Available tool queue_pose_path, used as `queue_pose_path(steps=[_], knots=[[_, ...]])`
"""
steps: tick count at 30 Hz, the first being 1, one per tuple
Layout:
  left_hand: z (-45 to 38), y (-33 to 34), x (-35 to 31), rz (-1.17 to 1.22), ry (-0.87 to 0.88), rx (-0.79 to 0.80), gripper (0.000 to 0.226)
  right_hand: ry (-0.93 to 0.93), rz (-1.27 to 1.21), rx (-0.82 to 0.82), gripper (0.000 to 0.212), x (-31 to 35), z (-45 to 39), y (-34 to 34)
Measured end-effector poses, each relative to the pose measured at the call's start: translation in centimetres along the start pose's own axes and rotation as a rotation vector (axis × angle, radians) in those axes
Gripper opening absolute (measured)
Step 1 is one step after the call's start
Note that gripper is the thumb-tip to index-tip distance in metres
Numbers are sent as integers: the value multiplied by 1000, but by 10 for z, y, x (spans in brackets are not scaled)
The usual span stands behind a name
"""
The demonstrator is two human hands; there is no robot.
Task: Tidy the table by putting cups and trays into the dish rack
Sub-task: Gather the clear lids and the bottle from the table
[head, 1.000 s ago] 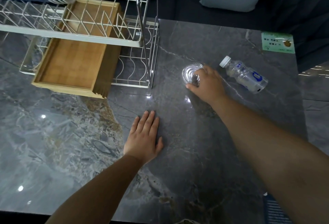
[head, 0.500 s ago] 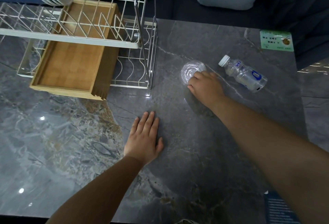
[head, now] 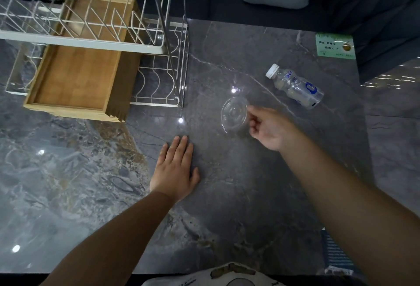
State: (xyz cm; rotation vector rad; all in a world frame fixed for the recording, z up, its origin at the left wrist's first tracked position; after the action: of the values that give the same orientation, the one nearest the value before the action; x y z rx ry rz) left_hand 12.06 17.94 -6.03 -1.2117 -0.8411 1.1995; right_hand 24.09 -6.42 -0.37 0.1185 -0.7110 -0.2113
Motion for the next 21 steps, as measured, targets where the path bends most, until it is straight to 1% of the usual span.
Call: queue_pose_path(steps=[1, 2, 4, 5, 10, 12, 13, 14, 15, 17, 19, 21], knots=[[0, 0, 0, -3, 0, 2, 71, 97, -86, -30, 11, -10, 2, -9], [-1, 0, 0, -4, 0, 4, 71, 156, -123, -65, 11, -18, 3, -17], [-1, 0, 0, -2, -2, 3, 71, 197, -102, -137, 12, -28, 3, -31], [0, 0, 0, -3, -3, 2, 71, 188, -49, -179, 12, -30, 4, -36], [0, -2, 0, 7, -2, -17, 71, 41, 303, -396, 18, -26, 9, -52], [-1, -2, 0, 13, -3, -24, 70, -92, 469, -462, 22, -25, 12, -56], [-1, -2, 0, 19, -2, -28, 70, -187, 626, -486, 28, -25, 13, -57], [-1, -1, 0, 22, -1, -32, 70, -298, 812, -489, 32, -25, 14, -55], [-1, 0, 0, 23, 0, -33, 70, -409, 978, -457, 40, -27, 17, -49], [-1, 1, 1, 17, 0, -31, 70, -561, 1201, -312, 68, -35, 17, -32], [-2, 2, 2, 16, 0, -31, 71, -571, 1357, -217, 91, -44, 10, -14], [-2, 2, 2, 16, -3, -32, 71, -564, 1488, -211, 96, -51, 1, -4]])
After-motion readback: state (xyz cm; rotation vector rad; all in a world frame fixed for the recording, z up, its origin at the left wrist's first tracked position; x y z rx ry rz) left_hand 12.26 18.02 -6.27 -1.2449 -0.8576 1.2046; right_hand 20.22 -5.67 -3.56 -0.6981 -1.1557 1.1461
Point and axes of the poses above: each hand's wrist, its own z-axis away from the middle knuckle, its own y-axis out of the palm, x = y × z, the point moved 3 cm from there along -z, towards the middle knuckle, and after that the axes turned 1 degree about -z, right-handed, at the moved point
